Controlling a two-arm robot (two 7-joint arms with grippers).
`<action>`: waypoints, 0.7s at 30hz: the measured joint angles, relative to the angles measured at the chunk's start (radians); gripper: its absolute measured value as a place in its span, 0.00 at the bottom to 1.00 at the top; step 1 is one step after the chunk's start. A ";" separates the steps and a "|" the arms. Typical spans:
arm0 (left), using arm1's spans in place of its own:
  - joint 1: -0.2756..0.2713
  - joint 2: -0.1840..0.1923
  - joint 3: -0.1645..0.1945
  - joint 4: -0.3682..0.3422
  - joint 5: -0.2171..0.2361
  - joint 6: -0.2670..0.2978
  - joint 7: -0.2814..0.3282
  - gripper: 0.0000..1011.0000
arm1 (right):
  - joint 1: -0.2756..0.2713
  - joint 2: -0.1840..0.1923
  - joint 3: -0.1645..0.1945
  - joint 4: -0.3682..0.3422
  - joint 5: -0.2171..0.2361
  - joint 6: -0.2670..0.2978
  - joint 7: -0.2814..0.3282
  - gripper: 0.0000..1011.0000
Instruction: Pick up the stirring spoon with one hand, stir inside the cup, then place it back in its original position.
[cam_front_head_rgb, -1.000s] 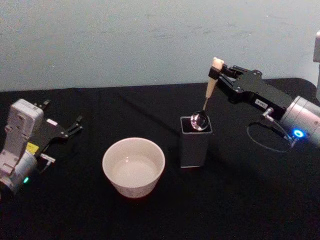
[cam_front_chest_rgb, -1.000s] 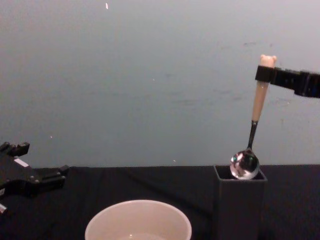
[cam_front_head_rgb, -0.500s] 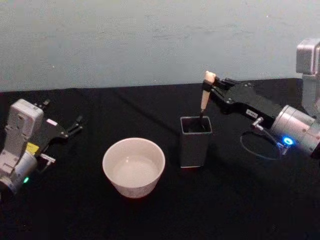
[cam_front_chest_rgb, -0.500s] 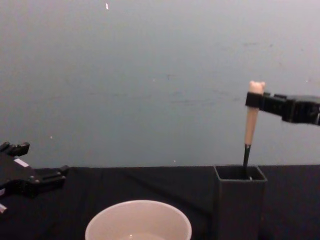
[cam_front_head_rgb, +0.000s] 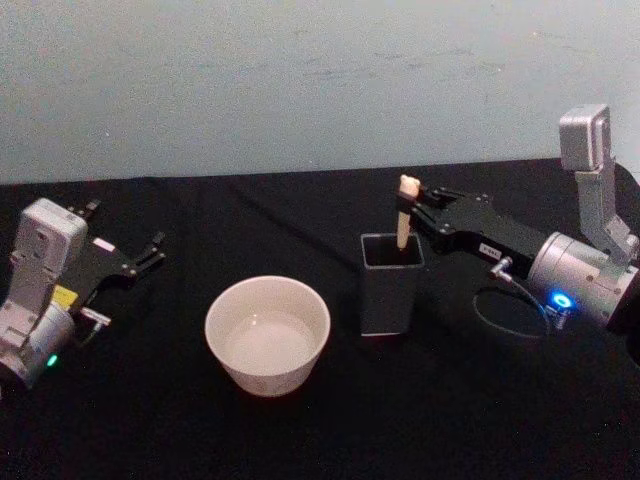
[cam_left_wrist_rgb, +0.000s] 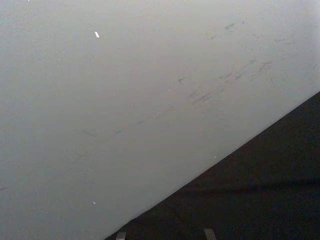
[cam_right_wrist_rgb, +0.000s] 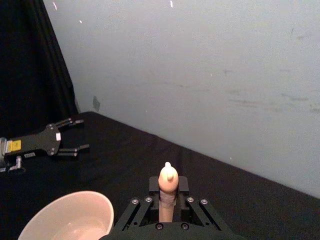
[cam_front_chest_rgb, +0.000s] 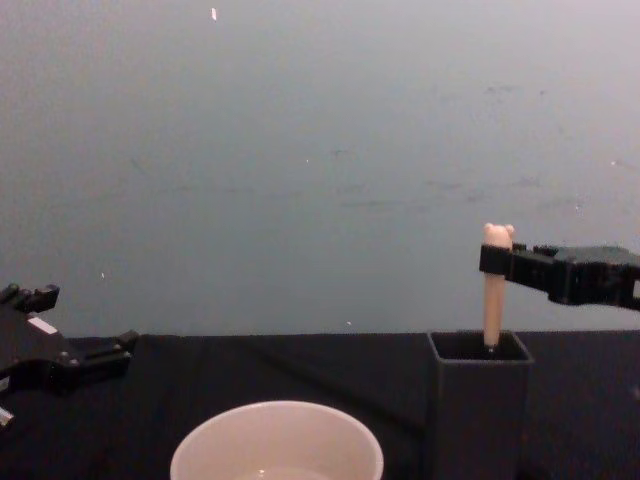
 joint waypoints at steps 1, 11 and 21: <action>0.000 0.000 0.000 0.000 0.000 0.000 0.000 0.99 | 0.000 0.000 0.000 0.000 0.000 0.000 0.000 0.21; 0.000 0.000 0.000 0.000 0.000 0.000 0.000 0.99 | -0.012 0.001 -0.004 0.008 -0.010 0.018 0.003 0.21; 0.000 0.000 0.000 0.000 0.000 0.000 0.000 0.99 | -0.019 0.003 -0.004 0.007 -0.015 0.026 0.006 0.21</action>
